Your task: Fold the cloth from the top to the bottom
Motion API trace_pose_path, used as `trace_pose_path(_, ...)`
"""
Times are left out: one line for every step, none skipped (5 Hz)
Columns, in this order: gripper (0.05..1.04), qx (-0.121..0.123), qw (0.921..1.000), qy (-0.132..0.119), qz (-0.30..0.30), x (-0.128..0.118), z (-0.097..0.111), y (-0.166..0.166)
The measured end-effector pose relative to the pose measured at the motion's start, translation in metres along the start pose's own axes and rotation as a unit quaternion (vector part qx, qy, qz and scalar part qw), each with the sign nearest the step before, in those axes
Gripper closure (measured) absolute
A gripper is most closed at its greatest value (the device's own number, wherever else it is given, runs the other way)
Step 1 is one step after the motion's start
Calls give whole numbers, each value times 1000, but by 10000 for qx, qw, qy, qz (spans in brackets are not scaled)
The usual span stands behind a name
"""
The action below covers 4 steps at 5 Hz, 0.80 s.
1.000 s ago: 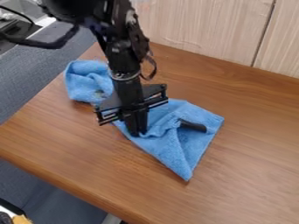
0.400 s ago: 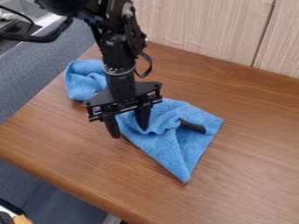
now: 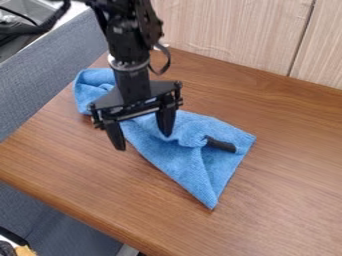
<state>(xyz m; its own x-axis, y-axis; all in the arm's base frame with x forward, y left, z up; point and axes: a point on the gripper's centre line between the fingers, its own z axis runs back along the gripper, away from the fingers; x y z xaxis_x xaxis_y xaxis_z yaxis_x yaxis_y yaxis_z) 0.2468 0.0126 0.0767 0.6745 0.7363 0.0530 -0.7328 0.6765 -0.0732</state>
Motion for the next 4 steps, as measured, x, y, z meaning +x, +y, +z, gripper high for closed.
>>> trace_pose_path(83, -98, 9999, -78, -27, 3, 23, 0)
trace_pose_path(83, -237, 9996, -163, 13, 6, 46, 1)
trace_pose_path(83, -350, 9992, -182, 74, 6, 57, 3)
trace_pose_path(83, -472, 9985, -264, 74, 7, 64, 4)
